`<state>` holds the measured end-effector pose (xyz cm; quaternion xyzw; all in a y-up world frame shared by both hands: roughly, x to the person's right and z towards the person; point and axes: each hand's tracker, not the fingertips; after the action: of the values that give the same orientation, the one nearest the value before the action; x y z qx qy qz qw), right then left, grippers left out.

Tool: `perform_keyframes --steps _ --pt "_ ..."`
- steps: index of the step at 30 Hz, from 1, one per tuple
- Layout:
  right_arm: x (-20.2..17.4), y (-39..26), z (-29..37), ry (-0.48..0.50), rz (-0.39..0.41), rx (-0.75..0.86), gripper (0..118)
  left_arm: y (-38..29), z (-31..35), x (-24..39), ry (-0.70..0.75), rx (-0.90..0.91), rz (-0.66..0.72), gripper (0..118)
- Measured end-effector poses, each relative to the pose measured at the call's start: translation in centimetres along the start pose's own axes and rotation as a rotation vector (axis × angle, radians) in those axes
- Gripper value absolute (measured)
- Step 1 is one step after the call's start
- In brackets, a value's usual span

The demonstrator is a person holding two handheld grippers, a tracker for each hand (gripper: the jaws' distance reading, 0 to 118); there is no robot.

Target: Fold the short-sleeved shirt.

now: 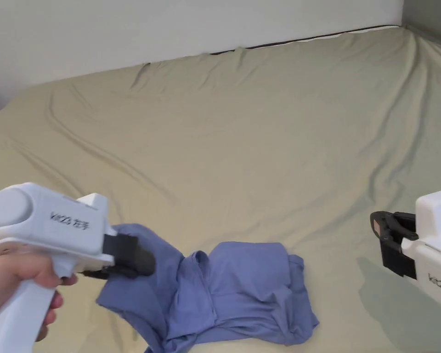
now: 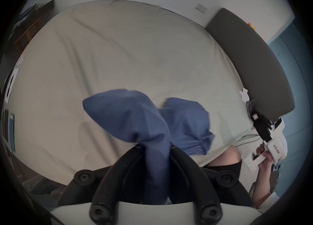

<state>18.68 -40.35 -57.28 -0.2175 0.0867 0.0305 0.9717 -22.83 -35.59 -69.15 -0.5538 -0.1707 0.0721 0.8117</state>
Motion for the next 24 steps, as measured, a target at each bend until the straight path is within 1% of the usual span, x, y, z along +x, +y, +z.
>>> perform_keyframes --steps 1,6,8,11,13,14,15,16,17,18,20,21,22,23,24 --pt "0.4 -0.1 -0.1 -0.014 -0.005 0.001 0 0.2 -0.7 2.2 -0.01 -0.008 -0.032 12" --pt "1.6 0.0 0.0 -0.089 -0.018 0.021 0 0.2 -5.7 9.5 -0.009 -0.048 -0.078 12" --pt "2.3 0.1 0.3 -0.094 -0.033 0.032 0 -0.6 -7.8 11.9 -0.017 -0.084 -0.088 12" --pt "3.2 -0.1 0.7 -0.105 -0.048 0.042 0 -1.2 -11.6 14.5 0.039 -0.13 -0.08 12" --pt "3.7 -0.2 0.9 -0.108 -0.058 0.043 0 -0.4 -14.7 14.2 0.046 -0.135 -0.082 13" --pt "3.8 -0.3 0.9 -0.107 -0.062 0.043 0 -0.5 -15.5 14.7 0.043 -0.136 -0.086 20" --pt "4.0 -0.4 1.0 -0.106 -0.064 0.043 0 -0.6 -16.2 15.2 0.025 -0.147 -0.067 34" --pt "4.1 -0.5 1.0 -0.105 -0.063 0.042 0 -0.5 -16.5 15.3 -0.023 -0.173 -0.032 60" --pt "4.1 -0.5 1.0 -0.105 -0.061 0.042 0 -0.4 -16.1 15.8 -0.064 -0.18 -0.027 75" --pt "4.2 -0.6 1.1 -0.106 -0.058 0.042 0 -0.3 -15.3 16.4 -0.101 -0.17 -0.041 80" --pt "4.3 -0.6 1.0 -0.103 -0.057 0.045 0 -0.4 -12.7 16.8 -0.128 -0.092 -0.116 76" --pt "4.4 -0.6 0.9 -0.097 -0.063 0.045 0 -0.7 -11.1 17.0 -0.122 -0.024 -0.167 66" --pt "4.4 -0.6 0.8 -0.095 -0.071 0.046 0 -1.2 -9.6 16.8 -0.098 0.069 -0.203 40" --pt "4.4 -0.6 0.7 -0.093 -0.076 0.047 0 -1.6 -8.6 16.6 -0.061 0.12 -0.214 19" --pt "4.3 -0.6 0.6 -0.088 -0.08 0.046 0 -2.2 -8.0 15.9 -0.033 0.176 -0.189 7"
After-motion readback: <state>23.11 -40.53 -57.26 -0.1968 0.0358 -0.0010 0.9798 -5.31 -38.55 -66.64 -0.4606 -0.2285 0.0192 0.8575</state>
